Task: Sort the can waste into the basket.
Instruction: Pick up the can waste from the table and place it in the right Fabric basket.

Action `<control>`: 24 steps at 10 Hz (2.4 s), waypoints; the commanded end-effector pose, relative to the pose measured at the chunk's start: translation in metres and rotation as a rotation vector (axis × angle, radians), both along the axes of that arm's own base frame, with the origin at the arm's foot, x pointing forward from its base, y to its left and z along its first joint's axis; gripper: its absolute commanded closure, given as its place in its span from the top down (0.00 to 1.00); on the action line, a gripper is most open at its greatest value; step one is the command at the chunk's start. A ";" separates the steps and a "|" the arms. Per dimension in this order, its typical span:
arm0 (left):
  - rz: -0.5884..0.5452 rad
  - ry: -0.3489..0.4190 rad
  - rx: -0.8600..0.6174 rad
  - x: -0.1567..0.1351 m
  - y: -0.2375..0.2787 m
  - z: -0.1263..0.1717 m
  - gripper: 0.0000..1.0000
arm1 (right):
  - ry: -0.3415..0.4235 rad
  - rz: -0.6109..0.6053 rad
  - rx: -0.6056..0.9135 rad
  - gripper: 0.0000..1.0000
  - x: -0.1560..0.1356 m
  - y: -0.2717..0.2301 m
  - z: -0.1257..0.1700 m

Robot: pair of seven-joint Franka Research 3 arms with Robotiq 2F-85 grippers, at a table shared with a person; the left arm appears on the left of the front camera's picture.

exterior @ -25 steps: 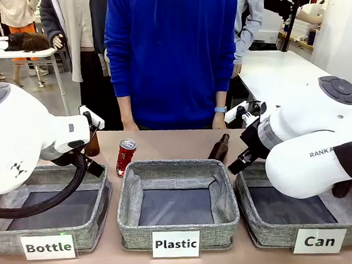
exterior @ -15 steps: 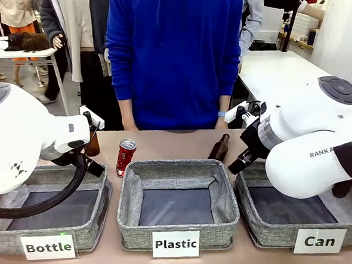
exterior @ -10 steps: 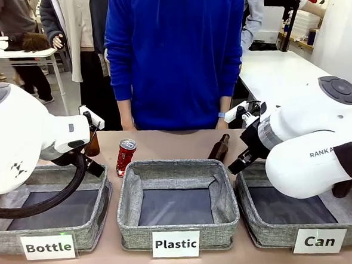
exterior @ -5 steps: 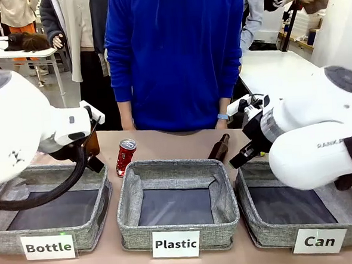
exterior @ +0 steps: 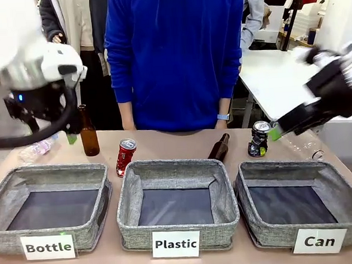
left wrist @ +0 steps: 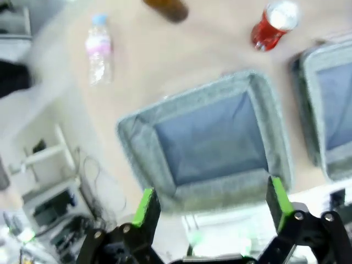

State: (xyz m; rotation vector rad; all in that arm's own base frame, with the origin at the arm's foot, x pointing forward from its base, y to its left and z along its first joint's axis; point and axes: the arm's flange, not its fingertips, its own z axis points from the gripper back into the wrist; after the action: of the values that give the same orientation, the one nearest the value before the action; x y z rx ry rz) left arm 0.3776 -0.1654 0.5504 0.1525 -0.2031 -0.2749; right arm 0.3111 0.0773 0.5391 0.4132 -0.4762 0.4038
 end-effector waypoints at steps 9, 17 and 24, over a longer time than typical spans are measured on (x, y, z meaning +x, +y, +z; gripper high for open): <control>0.000 0.000 0.000 0.000 0.000 0.000 1.00 | -0.016 -0.034 0.089 1.00 -0.015 -0.030 0.022; -0.213 0.035 -0.350 -0.053 0.041 0.067 1.00 | 0.069 0.110 0.206 1.00 -0.062 -0.078 0.078; -0.281 0.097 -1.225 -0.118 0.286 0.021 1.00 | 0.392 0.022 0.935 1.00 -0.116 -0.326 0.026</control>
State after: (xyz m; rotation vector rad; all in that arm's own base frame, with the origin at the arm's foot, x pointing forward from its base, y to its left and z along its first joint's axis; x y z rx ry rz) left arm 0.2452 0.1016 0.5863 -1.0599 -0.2814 -0.5119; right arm 0.1721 -0.2262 0.5744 1.2549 -0.2214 0.1469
